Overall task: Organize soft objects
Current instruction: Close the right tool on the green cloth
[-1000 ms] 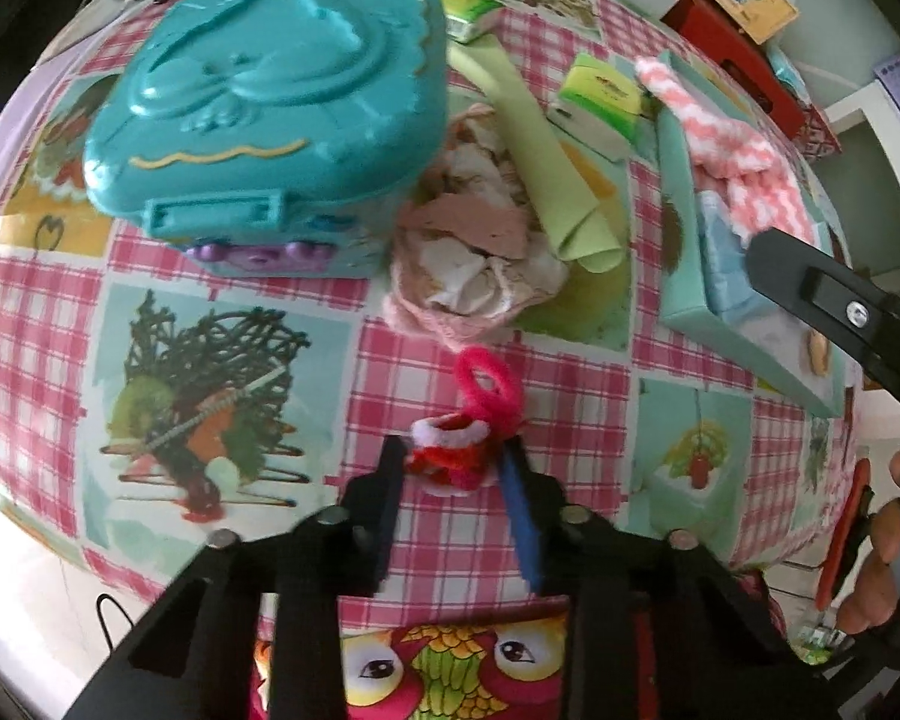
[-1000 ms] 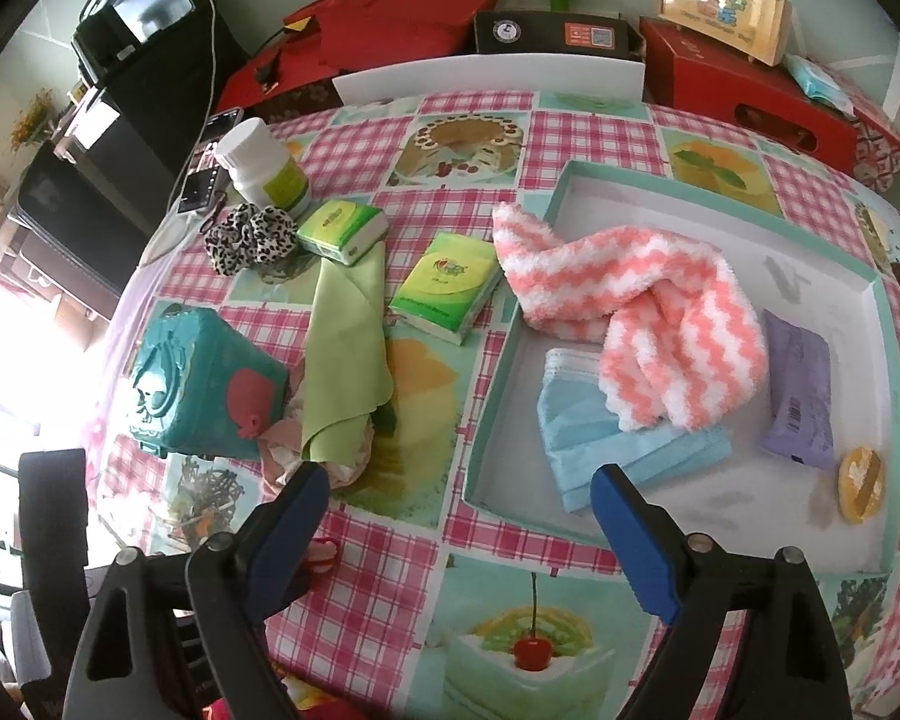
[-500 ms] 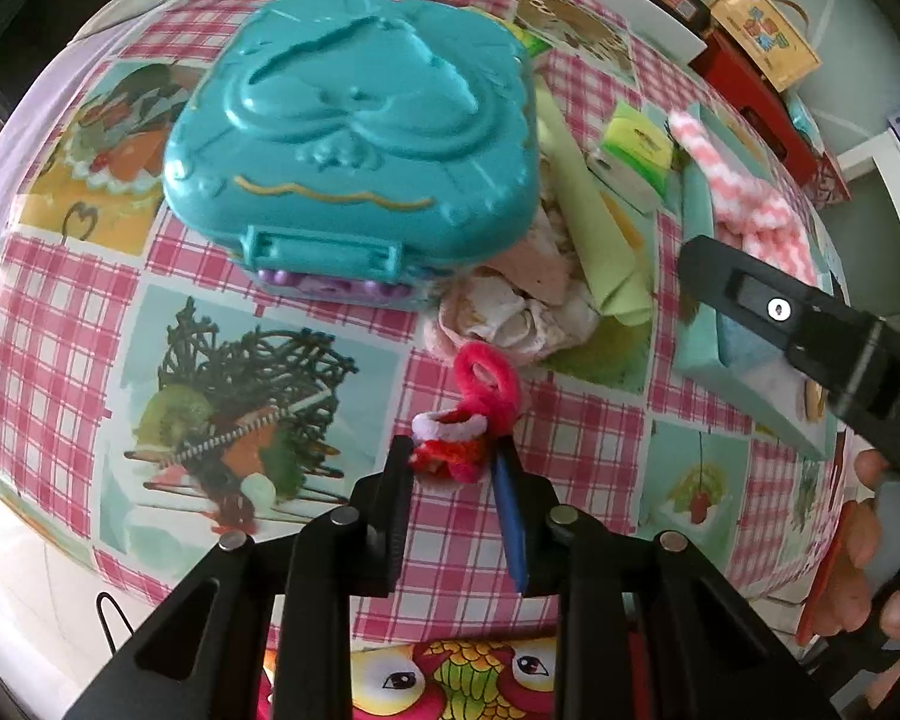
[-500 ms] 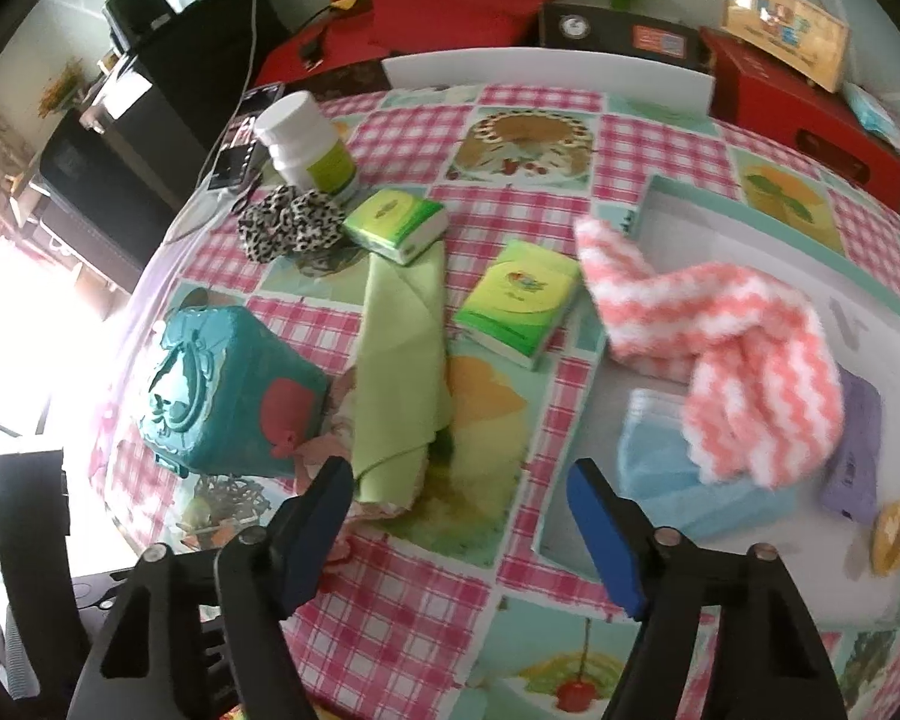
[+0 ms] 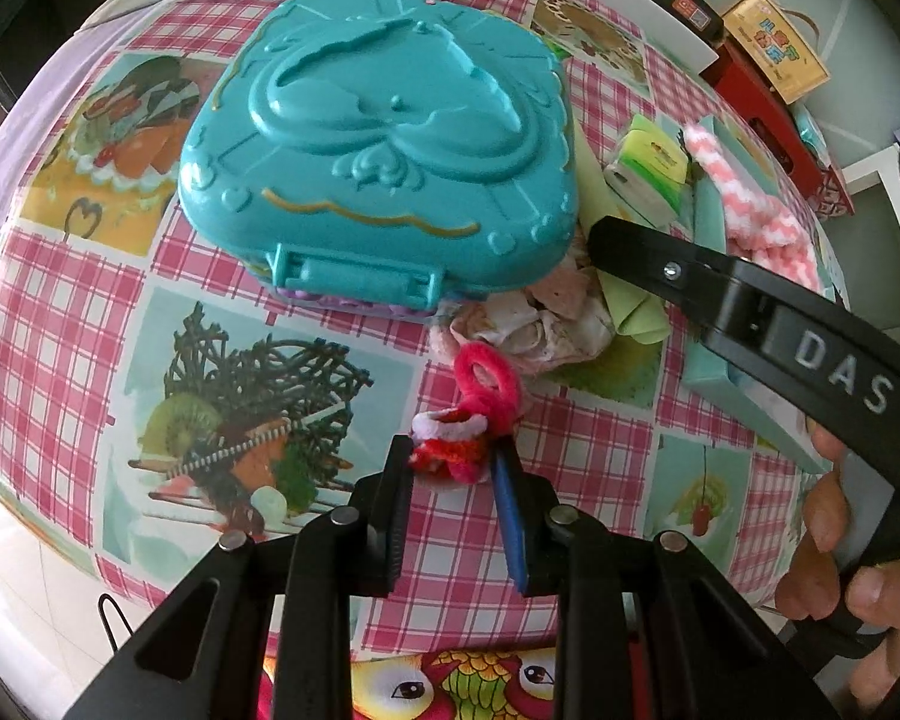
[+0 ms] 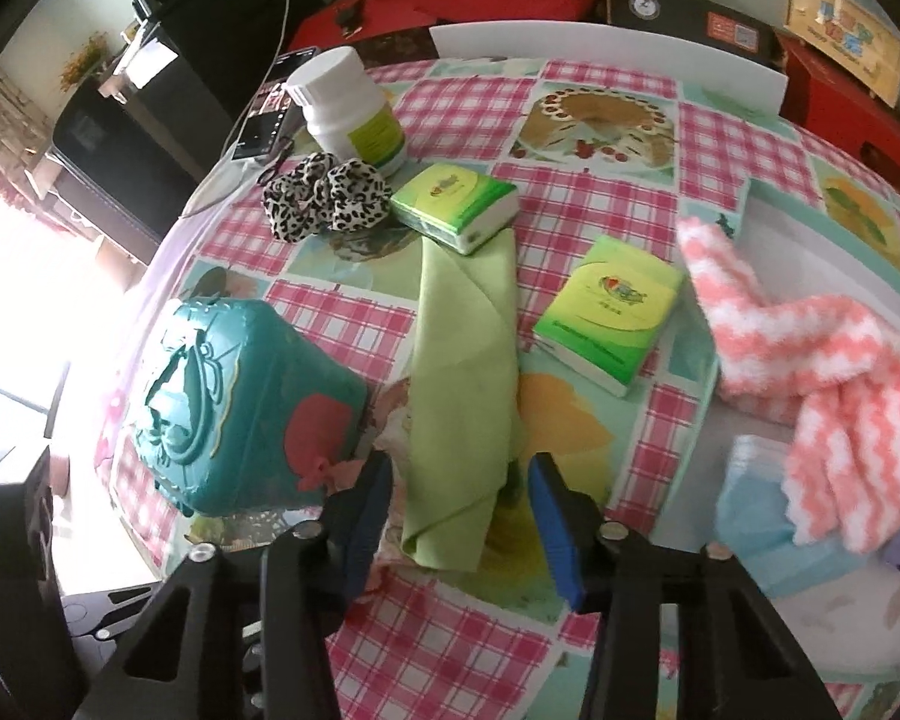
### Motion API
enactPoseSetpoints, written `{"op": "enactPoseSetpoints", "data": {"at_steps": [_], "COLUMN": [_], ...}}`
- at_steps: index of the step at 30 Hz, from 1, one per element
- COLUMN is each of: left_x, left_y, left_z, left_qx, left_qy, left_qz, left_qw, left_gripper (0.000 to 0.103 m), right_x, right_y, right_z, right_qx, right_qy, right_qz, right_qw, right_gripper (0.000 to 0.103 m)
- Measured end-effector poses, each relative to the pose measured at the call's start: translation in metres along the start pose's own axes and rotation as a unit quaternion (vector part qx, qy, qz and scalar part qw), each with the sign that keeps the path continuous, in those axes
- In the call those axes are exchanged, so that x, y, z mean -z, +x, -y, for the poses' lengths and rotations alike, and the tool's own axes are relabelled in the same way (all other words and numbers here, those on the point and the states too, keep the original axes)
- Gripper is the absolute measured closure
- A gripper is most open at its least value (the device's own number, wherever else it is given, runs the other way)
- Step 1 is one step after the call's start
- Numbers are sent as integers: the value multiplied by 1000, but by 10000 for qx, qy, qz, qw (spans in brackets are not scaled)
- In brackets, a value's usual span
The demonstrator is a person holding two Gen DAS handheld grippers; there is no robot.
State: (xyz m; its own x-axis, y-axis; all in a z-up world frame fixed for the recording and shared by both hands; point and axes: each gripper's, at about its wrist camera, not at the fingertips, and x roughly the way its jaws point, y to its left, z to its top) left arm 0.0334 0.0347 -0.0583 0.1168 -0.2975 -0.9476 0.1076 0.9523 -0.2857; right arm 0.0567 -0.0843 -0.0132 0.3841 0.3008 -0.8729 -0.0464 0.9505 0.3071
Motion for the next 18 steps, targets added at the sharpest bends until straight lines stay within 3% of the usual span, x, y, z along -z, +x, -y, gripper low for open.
{"op": "enactPoseSetpoints", "data": {"at_steps": [11,18], "left_x": [-6,-6], "left_y": [-2,-2], "left_z": [-8,-8], "left_qx": [8,5], "left_qy": [-5,0], "left_qz": [-10,-10], "left_qw": [10000,10000], "left_gripper": [76,76], "right_x": [-8,-11], "right_y": [16,17], "right_z": [-2,1], "right_qx": [-20,-45], "right_qy": [57,120], "right_qz": [-64,30], "right_qw": [10000,9999], "right_gripper": [57,76]}}
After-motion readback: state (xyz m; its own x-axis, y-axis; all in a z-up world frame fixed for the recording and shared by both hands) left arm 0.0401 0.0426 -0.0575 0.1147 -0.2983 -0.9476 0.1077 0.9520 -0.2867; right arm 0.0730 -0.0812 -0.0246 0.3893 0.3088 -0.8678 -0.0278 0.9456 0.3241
